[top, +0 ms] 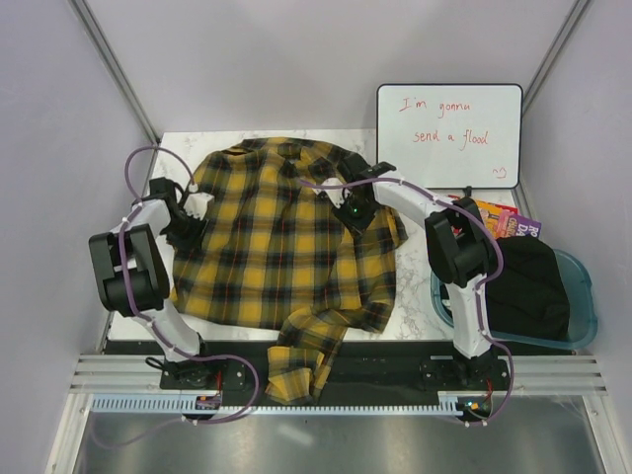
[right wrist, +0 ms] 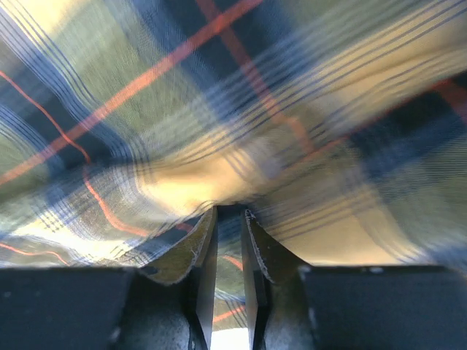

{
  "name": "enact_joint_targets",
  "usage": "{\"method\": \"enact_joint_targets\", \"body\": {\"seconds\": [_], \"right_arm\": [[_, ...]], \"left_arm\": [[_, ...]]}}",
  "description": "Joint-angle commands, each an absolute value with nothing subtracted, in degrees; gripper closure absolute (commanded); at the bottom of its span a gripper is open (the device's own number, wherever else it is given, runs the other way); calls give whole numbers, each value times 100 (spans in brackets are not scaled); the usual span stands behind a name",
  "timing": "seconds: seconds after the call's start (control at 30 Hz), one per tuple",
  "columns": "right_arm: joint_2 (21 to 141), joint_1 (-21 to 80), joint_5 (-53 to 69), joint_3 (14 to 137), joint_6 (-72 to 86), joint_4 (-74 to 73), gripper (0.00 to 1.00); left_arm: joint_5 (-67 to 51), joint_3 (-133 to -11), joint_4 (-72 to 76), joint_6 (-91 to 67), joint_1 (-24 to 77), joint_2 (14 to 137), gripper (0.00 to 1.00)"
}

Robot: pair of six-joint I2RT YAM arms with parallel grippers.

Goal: Fold and stack the long sleeve shirts
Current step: Flatten the shirt out

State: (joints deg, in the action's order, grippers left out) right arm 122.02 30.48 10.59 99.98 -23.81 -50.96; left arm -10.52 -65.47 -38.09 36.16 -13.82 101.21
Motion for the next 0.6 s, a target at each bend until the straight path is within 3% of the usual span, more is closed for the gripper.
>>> {"method": "enact_joint_targets", "body": {"seconds": [0.0,0.1,0.23,0.33,0.47,0.57], "right_arm": [[12243,3103,687,9528,-2531,-5019,73],[12515,3094,545,9457,-2558,-4782,73],[12928,3094,457,9922,-2496,-4869,73],[12745,3085,440,9774,-2531,-4896,73],[12525,3067,430,9598,-2558,-4922,73],[12402,3067,501,9571,-2540,-4983,73]], "left_arm": [[-168,-6100,-3639,3831,-2018,9687,54],[-489,-6117,-3726,4043,-2459,9354,56],[-853,-5987,-4269,4025,-2496,8196,39],[-844,-5584,-4692,4218,-2592,7456,33],[-835,-4730,-4825,4719,-2979,6988,38],[-835,-4386,-4808,4921,-3391,6908,49]]}}
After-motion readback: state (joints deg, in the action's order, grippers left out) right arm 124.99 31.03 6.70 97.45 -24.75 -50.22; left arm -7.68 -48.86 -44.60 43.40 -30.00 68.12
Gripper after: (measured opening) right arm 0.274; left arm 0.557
